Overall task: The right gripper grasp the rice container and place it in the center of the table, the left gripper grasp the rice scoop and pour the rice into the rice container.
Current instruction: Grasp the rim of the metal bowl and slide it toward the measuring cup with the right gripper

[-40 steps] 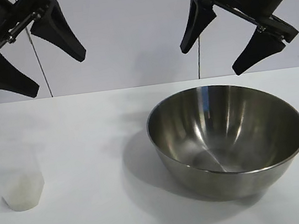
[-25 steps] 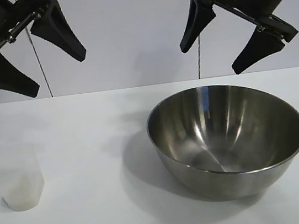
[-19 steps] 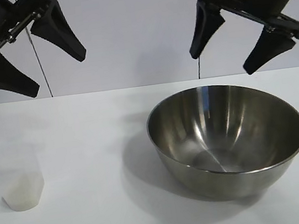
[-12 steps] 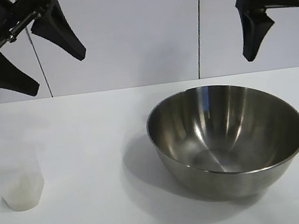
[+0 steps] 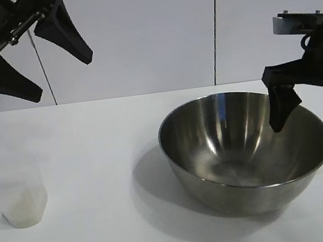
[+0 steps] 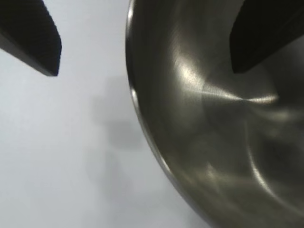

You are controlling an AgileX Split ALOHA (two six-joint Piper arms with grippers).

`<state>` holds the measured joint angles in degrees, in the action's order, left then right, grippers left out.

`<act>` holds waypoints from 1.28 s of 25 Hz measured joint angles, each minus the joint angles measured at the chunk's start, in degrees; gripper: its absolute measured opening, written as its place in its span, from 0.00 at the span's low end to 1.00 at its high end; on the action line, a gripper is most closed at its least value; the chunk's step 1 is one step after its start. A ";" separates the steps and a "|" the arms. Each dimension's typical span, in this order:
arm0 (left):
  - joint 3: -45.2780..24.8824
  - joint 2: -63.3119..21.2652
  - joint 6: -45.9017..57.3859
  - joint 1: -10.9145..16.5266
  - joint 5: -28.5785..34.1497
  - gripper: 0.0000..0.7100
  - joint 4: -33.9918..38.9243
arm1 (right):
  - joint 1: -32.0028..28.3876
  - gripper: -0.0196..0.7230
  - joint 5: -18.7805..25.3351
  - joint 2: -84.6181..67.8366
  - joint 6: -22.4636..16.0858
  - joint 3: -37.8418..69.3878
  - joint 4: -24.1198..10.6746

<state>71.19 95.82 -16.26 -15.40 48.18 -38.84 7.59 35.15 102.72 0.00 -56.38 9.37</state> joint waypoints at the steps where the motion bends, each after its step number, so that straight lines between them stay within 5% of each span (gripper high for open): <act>1: 0.00 0.00 0.00 0.00 0.00 0.98 0.00 | 0.00 0.75 -0.11 0.29 0.00 0.00 0.13; 4: 0.00 0.00 0.00 0.00 0.00 0.98 0.00 | 0.00 0.61 -0.65 1.27 0.00 0.00 0.54; 8: 0.00 0.05 0.00 0.00 -0.26 0.98 0.00 | 0.00 0.23 -0.88 2.06 0.00 0.00 2.28; 11: 0.00 0.05 0.00 0.00 -0.26 0.98 0.00 | 0.00 0.08 -0.99 2.12 0.82 0.00 4.92; 19: 0.00 0.05 0.00 0.00 -0.26 0.98 0.00 | 0.00 0.04 1.27 2.12 9.67 -0.97 14.98; 32: 0.00 0.05 0.00 0.00 -0.53 0.98 0.00 | 2.59 0.04 3.77 -0.62 10.13 -6.78 16.27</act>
<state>71.19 95.87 -16.26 -15.40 47.65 -38.84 10.19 38.92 102.09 10.13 -63.16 25.63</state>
